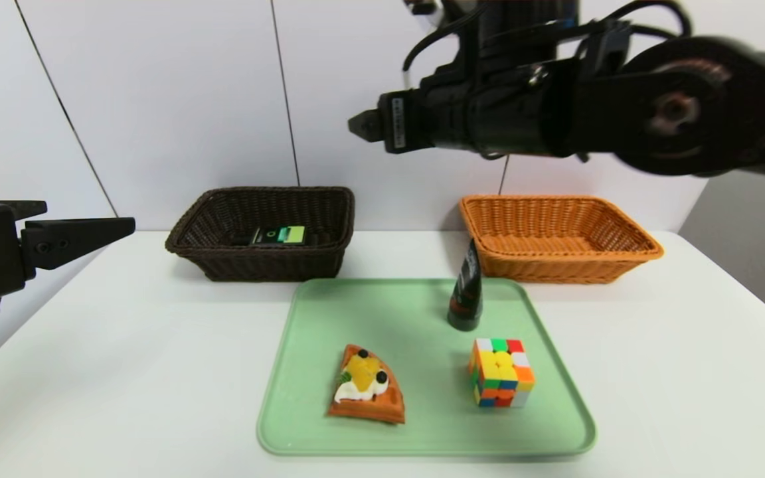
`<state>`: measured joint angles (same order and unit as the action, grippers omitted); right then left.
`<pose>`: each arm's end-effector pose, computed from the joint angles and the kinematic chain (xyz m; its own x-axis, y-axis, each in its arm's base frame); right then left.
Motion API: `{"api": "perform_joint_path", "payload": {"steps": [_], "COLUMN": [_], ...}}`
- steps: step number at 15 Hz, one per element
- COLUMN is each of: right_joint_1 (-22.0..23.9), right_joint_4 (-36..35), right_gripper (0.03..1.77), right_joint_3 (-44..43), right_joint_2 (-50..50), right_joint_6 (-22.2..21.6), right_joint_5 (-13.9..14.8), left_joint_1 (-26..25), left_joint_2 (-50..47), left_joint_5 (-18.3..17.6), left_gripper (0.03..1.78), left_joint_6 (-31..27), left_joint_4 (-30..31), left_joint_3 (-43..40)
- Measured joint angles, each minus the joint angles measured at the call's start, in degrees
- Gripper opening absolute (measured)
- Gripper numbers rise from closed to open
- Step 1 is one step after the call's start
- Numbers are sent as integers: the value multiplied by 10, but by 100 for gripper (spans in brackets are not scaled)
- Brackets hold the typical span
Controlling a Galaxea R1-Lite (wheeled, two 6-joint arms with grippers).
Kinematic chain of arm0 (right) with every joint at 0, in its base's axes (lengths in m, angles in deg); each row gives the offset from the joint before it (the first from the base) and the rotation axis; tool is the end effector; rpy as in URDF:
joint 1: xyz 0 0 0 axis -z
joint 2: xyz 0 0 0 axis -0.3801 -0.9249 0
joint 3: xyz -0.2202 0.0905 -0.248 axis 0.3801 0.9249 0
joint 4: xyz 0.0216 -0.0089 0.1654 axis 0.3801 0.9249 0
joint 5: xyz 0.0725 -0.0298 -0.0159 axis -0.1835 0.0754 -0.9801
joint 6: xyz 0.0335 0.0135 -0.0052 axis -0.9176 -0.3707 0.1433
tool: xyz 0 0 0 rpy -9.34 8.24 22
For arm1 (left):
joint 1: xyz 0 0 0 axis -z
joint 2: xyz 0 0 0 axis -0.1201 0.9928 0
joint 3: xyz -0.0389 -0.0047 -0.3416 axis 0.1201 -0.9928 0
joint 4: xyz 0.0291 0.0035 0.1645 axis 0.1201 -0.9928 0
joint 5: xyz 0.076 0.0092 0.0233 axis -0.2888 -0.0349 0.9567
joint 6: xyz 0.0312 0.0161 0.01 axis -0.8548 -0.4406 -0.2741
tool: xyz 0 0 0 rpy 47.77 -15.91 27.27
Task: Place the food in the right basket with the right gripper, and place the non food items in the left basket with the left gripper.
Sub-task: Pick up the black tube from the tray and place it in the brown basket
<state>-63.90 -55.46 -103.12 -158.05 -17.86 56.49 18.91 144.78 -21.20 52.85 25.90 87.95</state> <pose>0.2975 0.2529 0.3730 0.8628 0.4706 -0.1847 -0.4839 0.8745 -0.0323 0.0993 -0.0222 0.3389 0.9426 -0.2298 -0.2421 0.2382 0.9712 0.0055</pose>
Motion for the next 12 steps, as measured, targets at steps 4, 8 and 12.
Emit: {"api": "perform_joint_path", "payload": {"steps": [4,8,12], "right_joint_1": [65,161,209], "right_joint_4": [192,356,411], "right_gripper": [169,169,169], "right_joint_3": [1,14,115], "right_joint_2": [98,167,230], "right_joint_6": [2,-5,-11], "right_joint_5": [3,3,11], "left_joint_1": [21,24,24], "left_joint_2": [-1,-11,-35], "left_joint_5": [1,1,4], "left_gripper": [169,169,169], "left_joint_6": [7,15,16], "left_joint_4": [0,-1,-53], "left_joint_3": [0,-5,-23]}}
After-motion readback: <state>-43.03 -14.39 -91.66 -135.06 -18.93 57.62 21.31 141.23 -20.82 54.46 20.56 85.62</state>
